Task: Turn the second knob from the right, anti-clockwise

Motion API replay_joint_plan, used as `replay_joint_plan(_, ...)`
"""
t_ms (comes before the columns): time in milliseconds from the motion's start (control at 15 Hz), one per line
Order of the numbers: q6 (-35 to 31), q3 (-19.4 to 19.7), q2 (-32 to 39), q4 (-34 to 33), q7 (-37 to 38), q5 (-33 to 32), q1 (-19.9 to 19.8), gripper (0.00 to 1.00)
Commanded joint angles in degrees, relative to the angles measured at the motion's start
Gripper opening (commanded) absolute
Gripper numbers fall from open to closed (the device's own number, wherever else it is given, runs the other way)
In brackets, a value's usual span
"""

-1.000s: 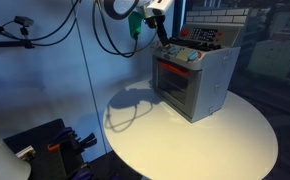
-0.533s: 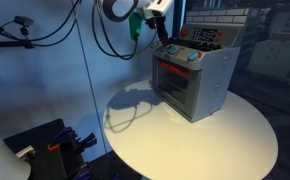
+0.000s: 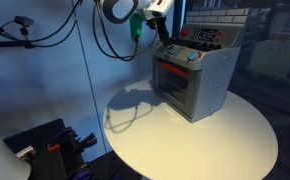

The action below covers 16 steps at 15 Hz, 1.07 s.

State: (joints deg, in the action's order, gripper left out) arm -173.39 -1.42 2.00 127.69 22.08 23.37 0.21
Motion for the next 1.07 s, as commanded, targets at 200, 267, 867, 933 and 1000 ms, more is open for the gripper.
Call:
replay_joint_plan(200, -2.5, -0.4, 1.0, -0.6, -0.8, 2.8, -0.1, 1.0)
replay_joint_plan(267, -2.6, -0.5, 1.2, -0.7, -0.9, 3.4, -0.1, 1.0)
replay_joint_plan(867, -3.7, -2.2, 1.8, -1.7, -2.8, 9.7, -0.2, 1.0)
replay_joint_plan(933, -3.7, -2.3, 1.8, -1.7, -3.1, 10.2, -0.3, 1.0)
replay_joint_plan(1000, -3.8, -2.4, 1.8, -1.8, -3.2, 10.6, -0.3, 1.0)
